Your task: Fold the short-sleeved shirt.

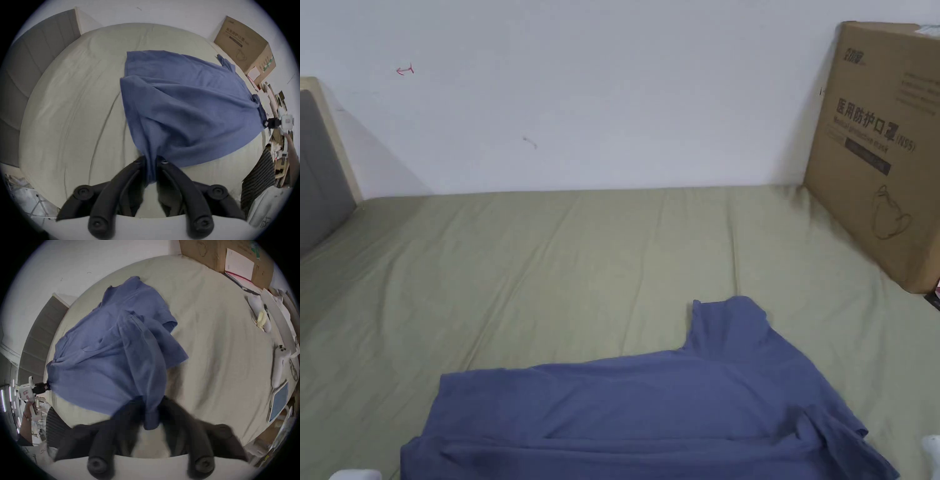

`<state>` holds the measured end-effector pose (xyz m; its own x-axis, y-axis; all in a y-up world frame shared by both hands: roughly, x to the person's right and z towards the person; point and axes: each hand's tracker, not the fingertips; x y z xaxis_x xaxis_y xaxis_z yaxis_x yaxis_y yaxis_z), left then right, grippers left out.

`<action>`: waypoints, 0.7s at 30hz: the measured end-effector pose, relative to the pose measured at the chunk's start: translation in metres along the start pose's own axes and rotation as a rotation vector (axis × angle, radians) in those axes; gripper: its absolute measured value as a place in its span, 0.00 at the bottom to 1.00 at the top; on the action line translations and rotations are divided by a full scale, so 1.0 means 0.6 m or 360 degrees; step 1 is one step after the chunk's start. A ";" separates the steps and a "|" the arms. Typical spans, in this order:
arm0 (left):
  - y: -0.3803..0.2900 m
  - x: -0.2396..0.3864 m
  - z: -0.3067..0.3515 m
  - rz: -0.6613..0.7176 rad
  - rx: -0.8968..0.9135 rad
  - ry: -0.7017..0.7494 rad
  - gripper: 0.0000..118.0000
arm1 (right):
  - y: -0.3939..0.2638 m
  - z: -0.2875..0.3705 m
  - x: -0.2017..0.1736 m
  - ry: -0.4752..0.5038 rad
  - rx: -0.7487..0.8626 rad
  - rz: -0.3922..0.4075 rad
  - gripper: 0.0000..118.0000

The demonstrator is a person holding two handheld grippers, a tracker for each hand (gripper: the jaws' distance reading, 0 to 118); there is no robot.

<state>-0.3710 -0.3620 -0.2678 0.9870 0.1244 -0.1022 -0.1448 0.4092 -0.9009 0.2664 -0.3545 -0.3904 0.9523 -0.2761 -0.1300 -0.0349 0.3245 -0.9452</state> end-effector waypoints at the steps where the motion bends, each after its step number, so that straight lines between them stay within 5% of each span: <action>1: 0.002 -0.003 0.007 0.0036 0.0011 -0.0005 0.47 | 0.000 0.007 -0.007 -0.0060 0.0024 0.0021 0.83; 2: 0.003 -0.007 0.014 0.0051 0.0023 -0.0003 0.77 | 0.000 0.011 -0.012 -0.0124 0.0020 0.0048 0.95; 3: 0.005 -0.008 0.022 0.0058 0.0038 -0.0003 1.00 | -0.002 0.020 -0.017 -0.0168 0.0031 0.0078 0.96; 9: 0.002 -0.003 0.077 0.0068 0.0313 0.0013 0.95 | -0.001 0.103 -0.044 -0.0204 0.0321 0.0145 0.96; 14: 0.036 0.067 0.162 0.0072 0.0573 -0.0064 0.95 | 0.003 0.198 -0.088 0.0135 0.0836 0.0036 0.95; 16: 0.052 0.083 0.180 0.0058 0.0680 -0.0026 0.86 | 0.010 0.219 -0.102 0.0342 0.0965 -0.0033 0.93; 17: 0.055 0.095 0.187 0.0034 0.0724 -0.0005 0.71 | 0.013 0.224 -0.110 0.0400 0.1006 -0.0051 0.88; 18: 0.060 0.108 0.189 -0.0004 0.0752 -0.0004 0.35 | 0.019 0.227 -0.118 0.0443 0.1036 -0.0055 0.72; 19: 0.070 0.119 0.188 -0.0059 0.0761 0.0013 0.06 | 0.026 0.227 -0.127 0.0476 0.1056 -0.0063 0.42; 20: 0.074 0.128 0.185 -0.0106 0.0767 0.0067 0.01 | 0.037 0.218 -0.129 0.0503 0.1038 -0.0057 0.06; 21: 0.081 0.136 0.182 -0.0133 0.0773 0.0053 0.01 | 0.045 0.211 -0.136 0.0466 0.1031 -0.0058 0.00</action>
<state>-0.3054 -0.2332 -0.2737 0.9972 0.0474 -0.0583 -0.0732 0.7915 -0.6067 0.2263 -0.2085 -0.3675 0.8257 -0.4992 -0.2625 0.2693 0.7579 -0.5942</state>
